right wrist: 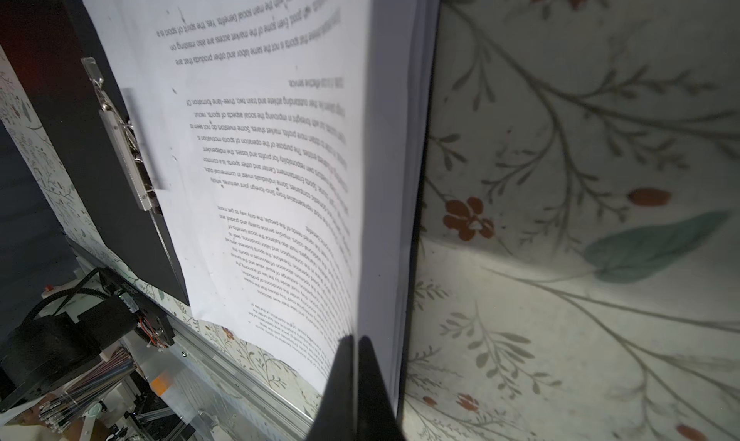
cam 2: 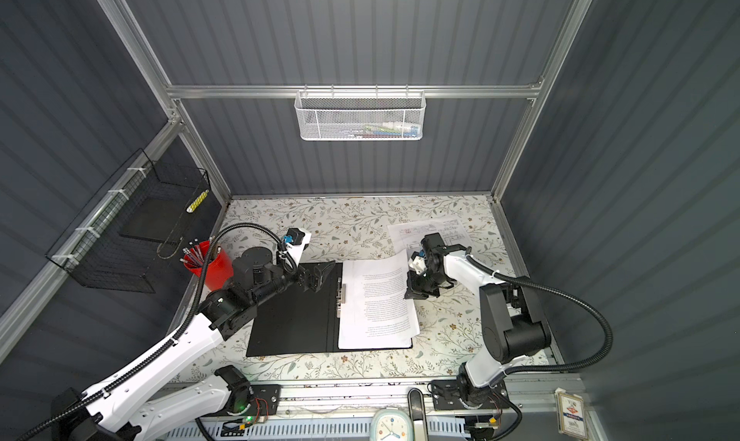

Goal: Put the files into the folder
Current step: 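Lower the text sheet onto the clipped stack with the right gripper, then press the sheet edge against the metal clip with the right gripper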

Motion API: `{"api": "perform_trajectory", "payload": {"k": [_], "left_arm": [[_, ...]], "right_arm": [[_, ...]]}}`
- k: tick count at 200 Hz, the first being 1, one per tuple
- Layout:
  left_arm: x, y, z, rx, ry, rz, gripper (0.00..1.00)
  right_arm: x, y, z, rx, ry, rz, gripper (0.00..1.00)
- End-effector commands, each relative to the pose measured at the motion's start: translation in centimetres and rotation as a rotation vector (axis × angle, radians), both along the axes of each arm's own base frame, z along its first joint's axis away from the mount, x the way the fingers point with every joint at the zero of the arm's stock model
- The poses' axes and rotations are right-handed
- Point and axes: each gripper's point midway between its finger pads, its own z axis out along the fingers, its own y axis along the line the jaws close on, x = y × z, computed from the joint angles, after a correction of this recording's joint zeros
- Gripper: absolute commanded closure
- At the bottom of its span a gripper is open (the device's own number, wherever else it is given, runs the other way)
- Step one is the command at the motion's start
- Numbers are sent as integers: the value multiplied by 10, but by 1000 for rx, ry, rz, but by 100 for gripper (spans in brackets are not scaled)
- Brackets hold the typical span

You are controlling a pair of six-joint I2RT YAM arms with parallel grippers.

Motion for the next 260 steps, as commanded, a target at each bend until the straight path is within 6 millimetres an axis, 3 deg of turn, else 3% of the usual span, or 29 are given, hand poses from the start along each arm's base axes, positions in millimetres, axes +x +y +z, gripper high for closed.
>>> {"api": "perform_trajectory", "payload": {"k": [1,32,61,91,260], "left_arm": [[-3,-1,-3,12,8,-16,0],[-3,-3,-16,33,75,-21,0],[-5,6,-52,120,202,24,0],[-15,12,-73,178,261,6,0],[-14,6,-73,182,267,-20,0]], "right_arm": [[0,5,0,19,-3,2,100],[0,11,-4,31,-10,-23,100],[-1,18,-5,52,-8,-26,100],[-5,25,-9,52,5,0,100],[-16,33,-19,59,39,9,100]]}}
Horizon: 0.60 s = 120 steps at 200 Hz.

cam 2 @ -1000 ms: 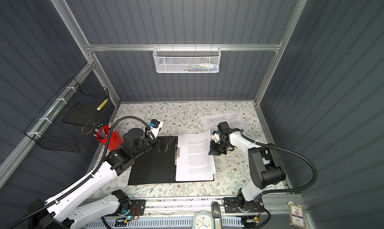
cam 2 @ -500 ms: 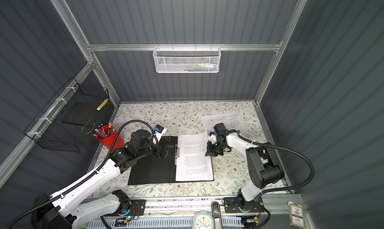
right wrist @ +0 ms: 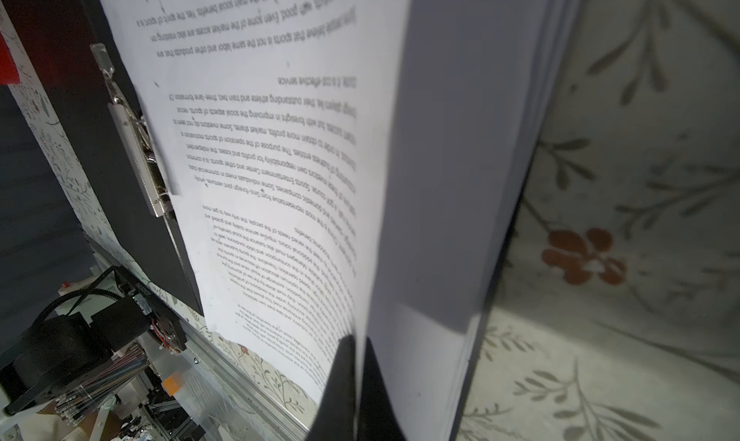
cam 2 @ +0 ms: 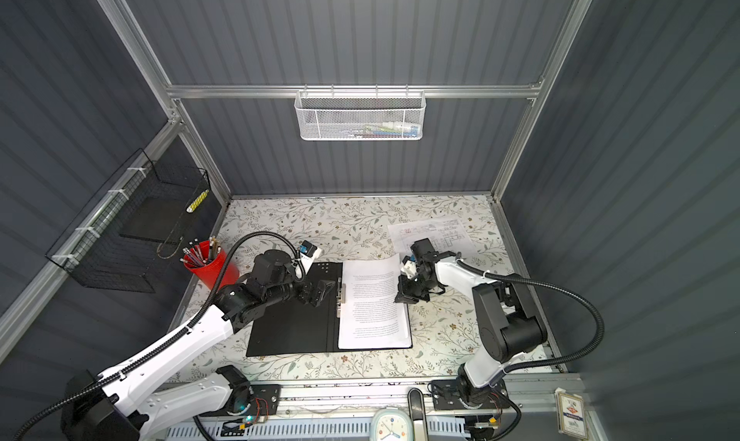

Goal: Put the files into the folder
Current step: 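Press the sheet edge against the metal clip with the right gripper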

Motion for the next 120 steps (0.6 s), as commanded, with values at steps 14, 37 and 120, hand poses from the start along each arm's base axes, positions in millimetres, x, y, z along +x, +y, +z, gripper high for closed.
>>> {"api": "perform_trajectory", "payload": {"k": [14,37,120], "left_arm": [[0,-4,9,-13,-6,-19,0],[0,-4,8,-12,-3,-19,0],[0,-5,7,-12,3,-22,0]], "right_arm": [[-7,3,-6,11,30,2,100],[-7,1,-8,-6,35,-8,100],[-8,5,-8,15,53,-43,100]]}}
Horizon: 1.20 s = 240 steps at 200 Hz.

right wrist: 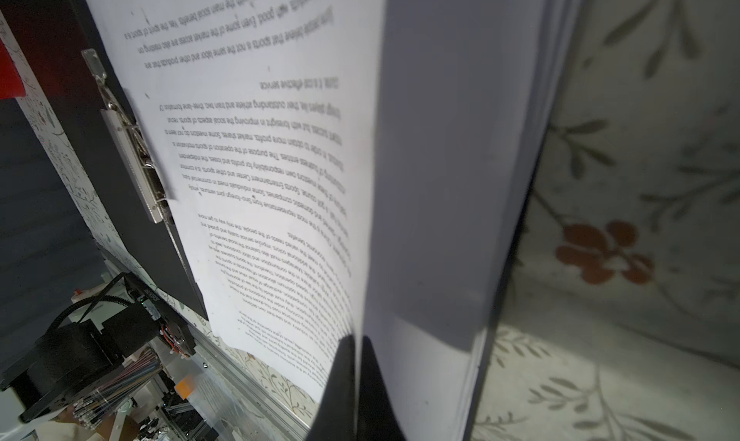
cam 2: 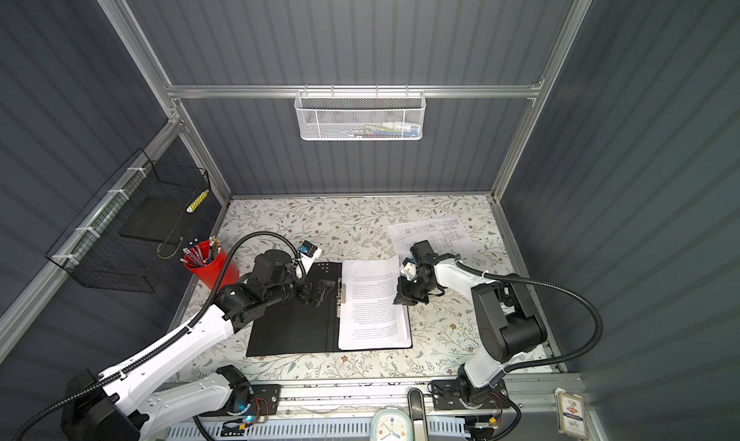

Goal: Put the files into the folder
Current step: 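Press the sheet edge against the metal clip with the right gripper, then release the sheet and move both grippers to the technical-drawing sheets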

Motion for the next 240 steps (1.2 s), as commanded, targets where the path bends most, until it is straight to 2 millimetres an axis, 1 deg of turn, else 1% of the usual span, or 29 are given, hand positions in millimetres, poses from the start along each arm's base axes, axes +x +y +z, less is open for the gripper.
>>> {"api": "perform_trajectory", "payload": {"k": [1,108,123,139,149,201,213,227,240], "left_arm": [[0,-4,8,-12,-1,-19,0],[0,-5,10,-18,-2,-24,0],[0,-5,10,-18,-3,-24,0],[-1,-5,9,-16,0,-24,0],[-1,-5,10,-18,-1,-23,0],[-1,-5,12,-24,-5,-20,0],[0,-5,12,-26,-4,-17,0],[1,-5,13,-31,-2,-8,0],[2,-6,15,-45,3,0,0]], "right_arm": [[-6,3,-4,6,31,-6,100],[-11,8,-4,20,44,-13,95],[-11,9,-2,27,38,-12,92],[-10,8,0,21,28,-14,85],[-10,7,1,11,21,-17,76],[-3,-13,9,-90,-43,-48,41],[-2,-21,10,-117,-51,-65,37],[1,-35,12,-155,-64,-100,32],[9,-47,19,-155,-94,-145,28]]}}
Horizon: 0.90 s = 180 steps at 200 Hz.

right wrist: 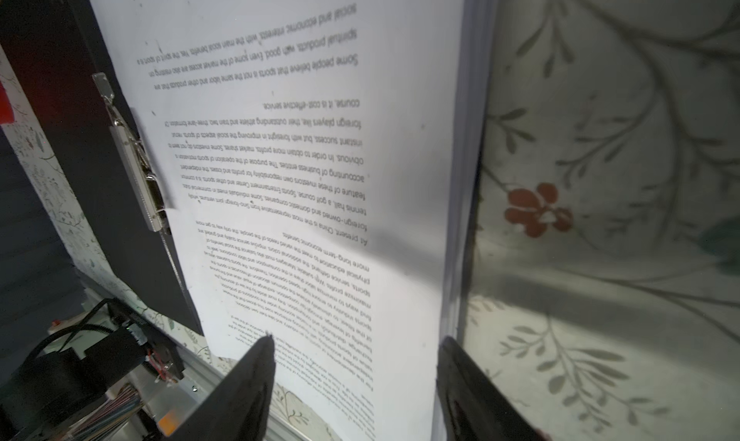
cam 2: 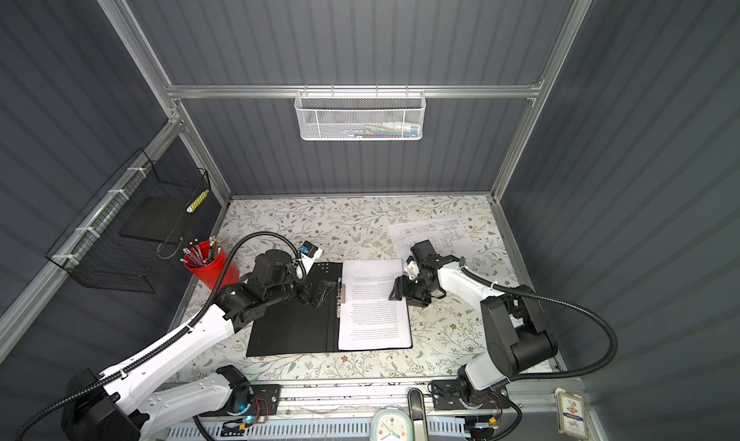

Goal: Put the files into the folder
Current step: 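Release the sheet and move both grippers to the technical-drawing sheets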

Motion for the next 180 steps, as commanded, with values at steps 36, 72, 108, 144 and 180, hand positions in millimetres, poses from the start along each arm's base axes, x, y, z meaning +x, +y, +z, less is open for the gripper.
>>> {"api": "perform_trajectory", "payload": {"k": [36,72,108,144,180], "left_arm": [[11,-21,20,-94,81,17,0],[18,-63,26,-202,203,-68,0],[34,-112,9,-219,337,-130,0],[59,-161,-18,-210,435,-167,0],[93,-216,-32,-254,471,-213,0]], "right_arm": [[48,-93,35,-171,-179,-263,14],[99,-161,51,-187,-268,-497,9],[141,-210,50,-222,-309,-651,8],[176,-234,39,-211,-313,-737,6],[192,-250,29,-152,-301,-783,4]]}}
